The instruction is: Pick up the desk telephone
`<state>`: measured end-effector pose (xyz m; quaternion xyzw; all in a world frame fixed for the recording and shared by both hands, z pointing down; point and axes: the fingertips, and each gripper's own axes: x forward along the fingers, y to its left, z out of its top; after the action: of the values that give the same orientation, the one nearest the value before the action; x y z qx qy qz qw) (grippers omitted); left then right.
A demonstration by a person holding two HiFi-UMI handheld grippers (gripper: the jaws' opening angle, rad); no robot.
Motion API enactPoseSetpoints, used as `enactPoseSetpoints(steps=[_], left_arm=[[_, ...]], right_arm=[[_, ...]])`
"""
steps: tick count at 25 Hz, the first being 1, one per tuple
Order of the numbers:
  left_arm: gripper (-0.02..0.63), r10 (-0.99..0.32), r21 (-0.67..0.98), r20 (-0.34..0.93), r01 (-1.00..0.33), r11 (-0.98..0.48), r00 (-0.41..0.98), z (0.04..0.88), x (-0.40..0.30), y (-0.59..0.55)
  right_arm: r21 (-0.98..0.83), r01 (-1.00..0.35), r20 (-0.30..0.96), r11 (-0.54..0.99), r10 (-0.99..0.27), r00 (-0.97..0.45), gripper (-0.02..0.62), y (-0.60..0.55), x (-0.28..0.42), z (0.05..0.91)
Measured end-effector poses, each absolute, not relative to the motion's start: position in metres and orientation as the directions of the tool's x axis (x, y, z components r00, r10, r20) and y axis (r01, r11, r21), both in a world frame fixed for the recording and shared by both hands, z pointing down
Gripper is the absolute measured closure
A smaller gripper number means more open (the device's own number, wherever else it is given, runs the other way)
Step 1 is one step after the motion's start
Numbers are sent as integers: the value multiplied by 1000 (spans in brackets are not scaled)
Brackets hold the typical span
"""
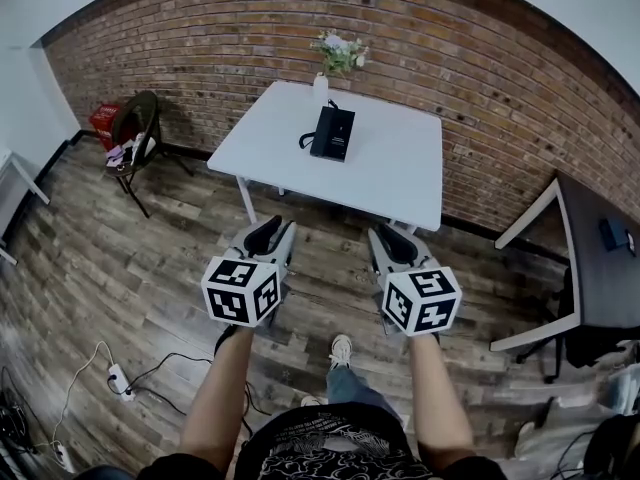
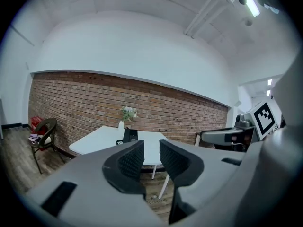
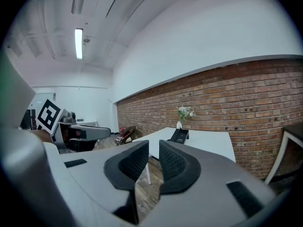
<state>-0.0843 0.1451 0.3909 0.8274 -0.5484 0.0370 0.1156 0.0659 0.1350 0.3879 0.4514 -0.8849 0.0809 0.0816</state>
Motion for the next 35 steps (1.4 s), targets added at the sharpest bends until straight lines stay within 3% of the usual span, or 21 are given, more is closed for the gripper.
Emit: enactPoseSetpoints(steps=[18, 35], left_arm=[[471, -887, 181, 263, -922, -341, 380, 410, -62, -27], [448, -906, 179, 283, -946, -272, 314, 420, -66, -156]], right_arm=[[-137, -798, 253, 587, -758, -601, 499, -39, 86, 407], [-178, -755, 276, 632, -704, -654, 407, -177, 87, 421]])
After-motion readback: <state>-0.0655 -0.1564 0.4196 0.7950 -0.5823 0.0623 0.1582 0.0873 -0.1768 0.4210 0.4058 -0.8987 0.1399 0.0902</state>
